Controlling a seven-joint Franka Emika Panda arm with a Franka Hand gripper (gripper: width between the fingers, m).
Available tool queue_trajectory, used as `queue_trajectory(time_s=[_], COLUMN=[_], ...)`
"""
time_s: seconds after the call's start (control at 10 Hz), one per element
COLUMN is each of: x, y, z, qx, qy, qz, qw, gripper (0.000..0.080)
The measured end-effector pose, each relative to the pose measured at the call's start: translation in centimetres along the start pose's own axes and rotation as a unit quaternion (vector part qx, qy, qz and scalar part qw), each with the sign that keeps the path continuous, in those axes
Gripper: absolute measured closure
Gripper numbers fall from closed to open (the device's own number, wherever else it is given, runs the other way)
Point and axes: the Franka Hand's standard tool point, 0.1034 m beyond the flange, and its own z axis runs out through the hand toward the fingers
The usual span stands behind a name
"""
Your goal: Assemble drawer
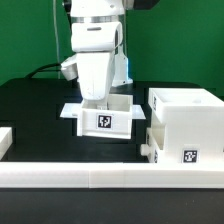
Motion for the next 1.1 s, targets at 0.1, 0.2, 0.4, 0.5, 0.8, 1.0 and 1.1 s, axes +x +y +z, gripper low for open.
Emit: queue_trajectory(time_s=[0.1,0.2,0.4,0.5,0.8,1.0,1.1], x=[0.1,0.7,1.7,1.7,1.8,2.2,2.6], y=[0.2,0.9,2.2,2.2,2.3,2.2,2.1], z=[0.1,0.2,0.0,0.1,0.3,0.5,0.7], qx=[0.003,0.007,0.002,0.003,-0.008,-0.005,-0.002], qy=[0.001,0.003,0.01,0.01,0.012,0.011,0.008], qz=[-0.003,-0.006,-0.021,-0.02,-0.02,-0.029,-0.039], qw=[1.0,1.0,1.0,1.0,1.0,1.0,0.999], gripper=[0.0758,0.0758,0.0758,0.0758,0.0758,0.0758,0.0758])
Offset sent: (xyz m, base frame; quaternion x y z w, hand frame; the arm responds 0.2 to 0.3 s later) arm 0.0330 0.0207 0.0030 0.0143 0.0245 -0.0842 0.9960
